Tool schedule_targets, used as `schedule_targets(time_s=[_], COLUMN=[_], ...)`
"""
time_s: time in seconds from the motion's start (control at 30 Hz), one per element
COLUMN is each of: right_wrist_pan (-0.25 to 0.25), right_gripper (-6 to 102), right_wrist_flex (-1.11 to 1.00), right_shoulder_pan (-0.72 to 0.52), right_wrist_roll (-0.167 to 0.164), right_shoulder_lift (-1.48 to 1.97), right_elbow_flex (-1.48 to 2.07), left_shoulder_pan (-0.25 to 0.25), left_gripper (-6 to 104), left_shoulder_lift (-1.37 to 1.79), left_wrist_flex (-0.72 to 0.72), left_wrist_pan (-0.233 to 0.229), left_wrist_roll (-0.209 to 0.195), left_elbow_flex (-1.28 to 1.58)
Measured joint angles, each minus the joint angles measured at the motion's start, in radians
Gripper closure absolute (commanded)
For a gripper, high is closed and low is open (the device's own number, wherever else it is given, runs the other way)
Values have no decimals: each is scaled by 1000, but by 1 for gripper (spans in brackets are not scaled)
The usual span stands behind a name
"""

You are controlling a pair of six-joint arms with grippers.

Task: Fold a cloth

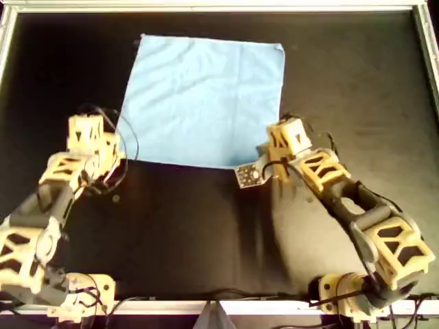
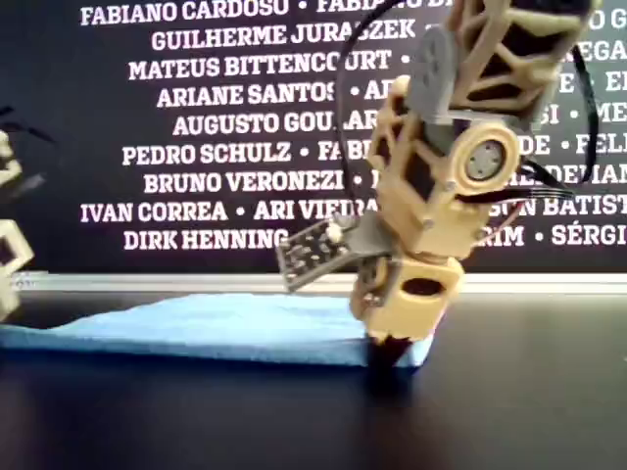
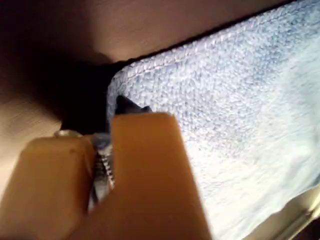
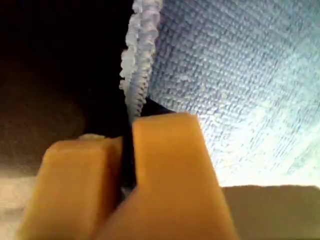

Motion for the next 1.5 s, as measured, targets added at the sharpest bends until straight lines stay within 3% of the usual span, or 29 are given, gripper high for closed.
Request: schedule_targets(time_s=[0.3,1.0,1.27,1.5], right_wrist_pan=[3,3,8,17], right_gripper=[97,97,97,97], right_wrist_flex=[0,0,0,-11], right_shoulder_pan=[-55,-55,-57,-60], right_wrist_roll=[0,-3,-12,-12], right_shoulder_lift=[110,471,476,474], right_elbow_flex=[135,476,482,437], left_shoulder_pan=[-95,-104,-161,-167], left_gripper=[98,98,98,98], left_shoulder_lift=[140,411,448,445], left_wrist_flex=[17,23,23,11], left_wrist_pan=[0,0,-12,-3], left_wrist_roll=[-3,-2,-3,0], left_elbow_flex=[138,428,466,425])
